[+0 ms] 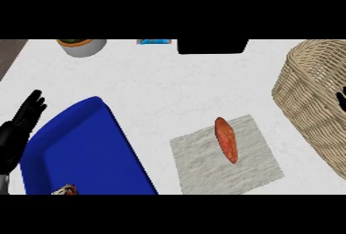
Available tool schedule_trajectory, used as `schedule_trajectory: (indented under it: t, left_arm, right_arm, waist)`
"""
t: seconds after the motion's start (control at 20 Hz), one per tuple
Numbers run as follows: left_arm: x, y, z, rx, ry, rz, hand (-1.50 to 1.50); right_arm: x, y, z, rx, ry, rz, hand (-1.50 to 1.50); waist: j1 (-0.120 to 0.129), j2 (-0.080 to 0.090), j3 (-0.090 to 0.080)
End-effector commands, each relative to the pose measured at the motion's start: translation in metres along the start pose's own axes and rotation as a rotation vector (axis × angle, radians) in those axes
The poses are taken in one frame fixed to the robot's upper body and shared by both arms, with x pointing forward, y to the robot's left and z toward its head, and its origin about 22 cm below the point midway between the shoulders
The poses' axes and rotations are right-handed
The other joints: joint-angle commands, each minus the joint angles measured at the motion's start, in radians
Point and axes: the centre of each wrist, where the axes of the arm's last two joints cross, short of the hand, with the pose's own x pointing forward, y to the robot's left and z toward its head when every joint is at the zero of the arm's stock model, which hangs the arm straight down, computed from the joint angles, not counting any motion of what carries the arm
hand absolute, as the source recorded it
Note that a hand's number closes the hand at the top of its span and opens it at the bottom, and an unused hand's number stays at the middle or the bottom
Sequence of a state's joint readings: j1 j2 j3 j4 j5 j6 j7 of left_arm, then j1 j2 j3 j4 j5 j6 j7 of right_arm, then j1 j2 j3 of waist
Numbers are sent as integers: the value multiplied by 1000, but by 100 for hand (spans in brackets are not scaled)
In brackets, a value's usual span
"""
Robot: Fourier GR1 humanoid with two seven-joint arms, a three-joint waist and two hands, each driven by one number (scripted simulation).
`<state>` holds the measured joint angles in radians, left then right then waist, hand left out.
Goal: Pick the sweet potato from the placemat and place it in the basket
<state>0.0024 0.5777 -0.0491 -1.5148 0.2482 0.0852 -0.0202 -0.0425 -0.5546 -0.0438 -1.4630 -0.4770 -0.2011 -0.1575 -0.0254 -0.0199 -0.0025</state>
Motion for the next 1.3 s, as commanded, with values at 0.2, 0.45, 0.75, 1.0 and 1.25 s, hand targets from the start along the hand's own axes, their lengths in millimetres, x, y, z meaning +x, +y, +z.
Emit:
schedule_trajectory:
  t: [0.2,0.45,0.75,1.0,1.25]
  left_arm:
    - [14,-29,-22,-57,-9,87,0]
    - [12,-50,-27,-112,62,129,0]
    - [7,-52,-49,-25,157,160,0]
    - [11,-49,-47,-11,155,144,0]
    - [3,-39,-38,-21,169,149,0]
  right_arm:
    - [69,88,-39,546,-279,-339,150]
    - [114,139,-20,1137,-635,-35,-150]
    - [76,214,22,1162,-704,-79,-150]
    - [124,207,11,1222,-499,179,-150]
    - [200,172,-25,1064,-549,671,-150]
  waist:
    - [138,53,11]
    - [135,44,4]
    - [30,22,2]
    - [25,17,1]
    - [26,6,-2]
